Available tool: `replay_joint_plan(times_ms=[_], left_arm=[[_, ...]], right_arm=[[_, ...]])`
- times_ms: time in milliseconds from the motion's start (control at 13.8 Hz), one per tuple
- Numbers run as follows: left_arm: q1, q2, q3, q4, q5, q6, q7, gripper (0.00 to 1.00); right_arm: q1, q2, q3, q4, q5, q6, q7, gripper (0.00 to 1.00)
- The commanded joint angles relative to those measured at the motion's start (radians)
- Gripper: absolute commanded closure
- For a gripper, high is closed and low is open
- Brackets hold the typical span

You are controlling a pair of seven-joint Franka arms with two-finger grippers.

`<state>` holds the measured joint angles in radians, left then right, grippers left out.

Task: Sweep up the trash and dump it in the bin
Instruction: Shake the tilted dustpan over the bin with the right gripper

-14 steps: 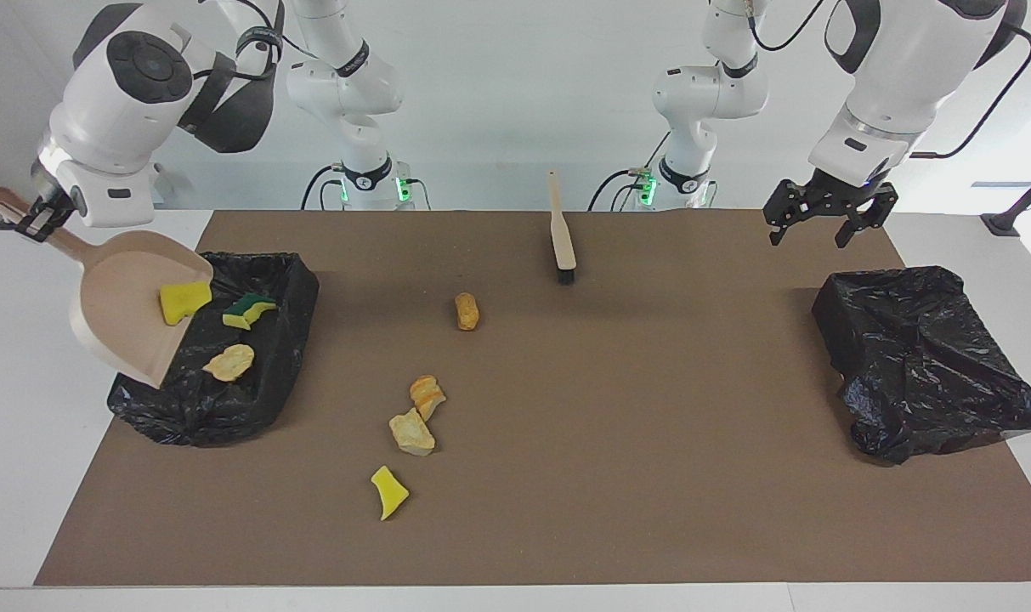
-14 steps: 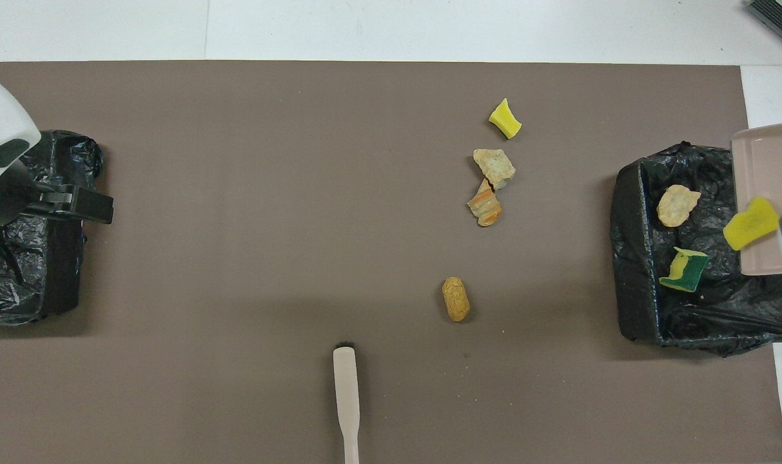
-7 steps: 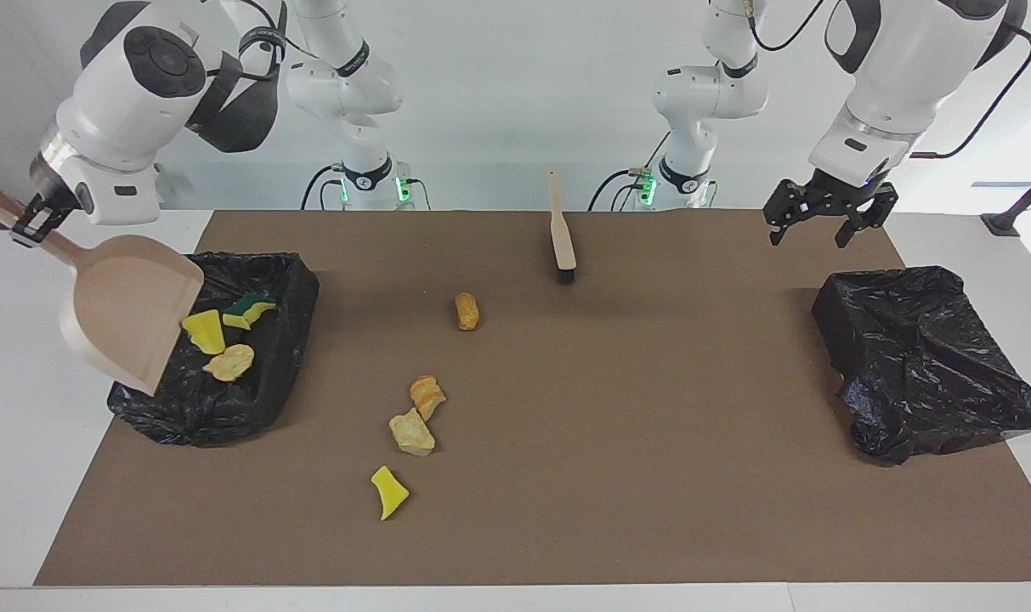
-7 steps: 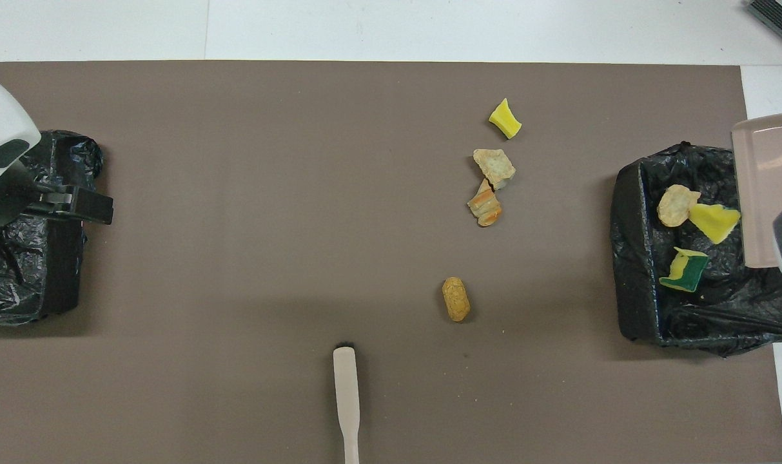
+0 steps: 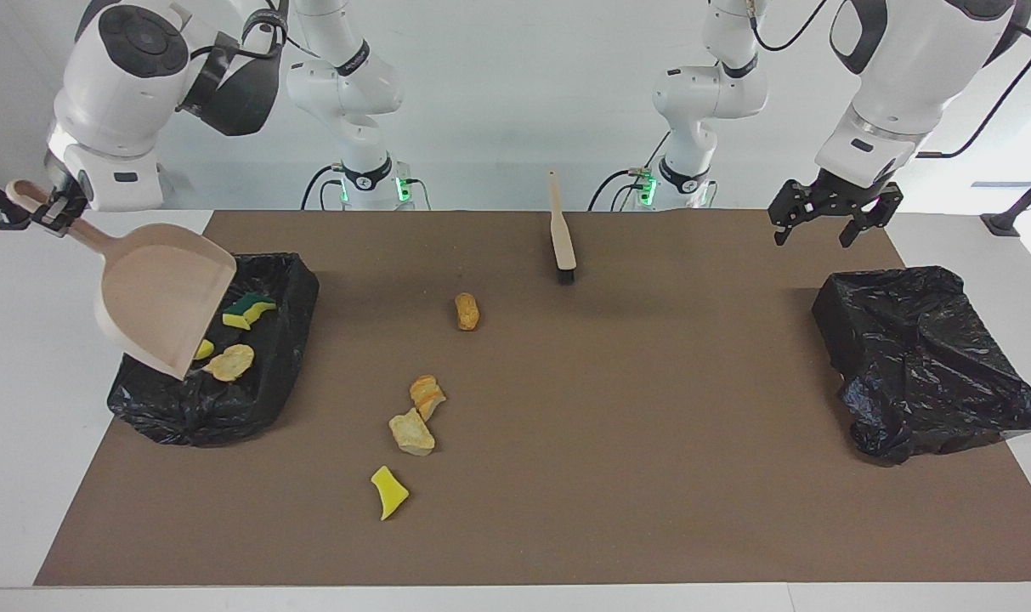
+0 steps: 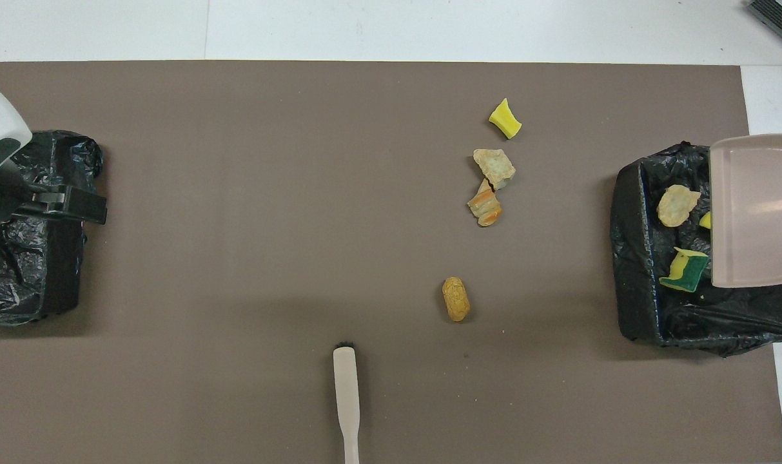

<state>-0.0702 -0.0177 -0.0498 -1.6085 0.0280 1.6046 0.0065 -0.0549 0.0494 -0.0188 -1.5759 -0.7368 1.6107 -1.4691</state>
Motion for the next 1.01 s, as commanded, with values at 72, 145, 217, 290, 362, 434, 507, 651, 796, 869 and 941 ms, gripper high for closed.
replay_joint_plan(times_ms=[72, 145, 217, 290, 362, 434, 507, 651, 796, 869, 941], left_arm=[[0.013, -0.004, -0.008, 0.007, 0.003, -0.02, 0.015, 0.0], [0.013, -0.004, -0.008, 0.007, 0.003, -0.02, 0.015, 0.0], [0.013, -0.004, -0.008, 0.007, 0.003, -0.02, 0.015, 0.0], [0.013, -0.004, -0.008, 0.007, 0.003, -0.022, 0.015, 0.0], [0.015, -0.004, -0.008, 0.007, 0.003, -0.022, 0.015, 0.0], [0.015, -0.004, -0.008, 0.007, 0.003, -0.02, 0.015, 0.0], [0.015, -0.004, -0.008, 0.007, 0.001, -0.02, 0.015, 0.0], [0.015, -0.004, -0.008, 0.007, 0.001, -0.022, 0.015, 0.0], [0.018, -0.004, -0.008, 0.007, 0.003, -0.022, 0.015, 0.0], [0.029, -0.004, -0.008, 0.005, 0.001, -0.022, 0.015, 0.0], [0.029, -0.004, -0.008, 0.005, 0.001, -0.022, 0.015, 0.0]], right_arm=[[-0.019, -0.023, -0.012, 0.013, 0.185, -0.066, 0.074, 1.0], [-0.031, -0.025, -0.016, 0.013, 0.239, -0.081, 0.142, 1.0], [-0.037, -0.034, -0.021, 0.01, 0.281, -0.083, 0.197, 1.0], [-0.04, -0.045, -0.021, 0.001, 0.322, -0.083, 0.254, 1.0], [-0.042, -0.051, -0.023, -0.009, 0.359, -0.081, 0.313, 1.0], [-0.042, -0.052, -0.023, -0.019, 0.384, -0.077, 0.372, 1.0], [-0.042, -0.051, -0.021, -0.026, 0.404, -0.077, 0.427, 1.0], [-0.037, -0.052, -0.02, -0.046, 0.47, -0.08, 0.585, 1.0], [-0.025, -0.049, -0.015, -0.058, 0.531, -0.081, 0.723, 1.0], [-0.023, -0.045, -0.009, -0.062, 0.568, -0.08, 0.801, 1.0], [-0.019, -0.039, -0.001, -0.062, 0.597, -0.077, 0.872, 1.0]])
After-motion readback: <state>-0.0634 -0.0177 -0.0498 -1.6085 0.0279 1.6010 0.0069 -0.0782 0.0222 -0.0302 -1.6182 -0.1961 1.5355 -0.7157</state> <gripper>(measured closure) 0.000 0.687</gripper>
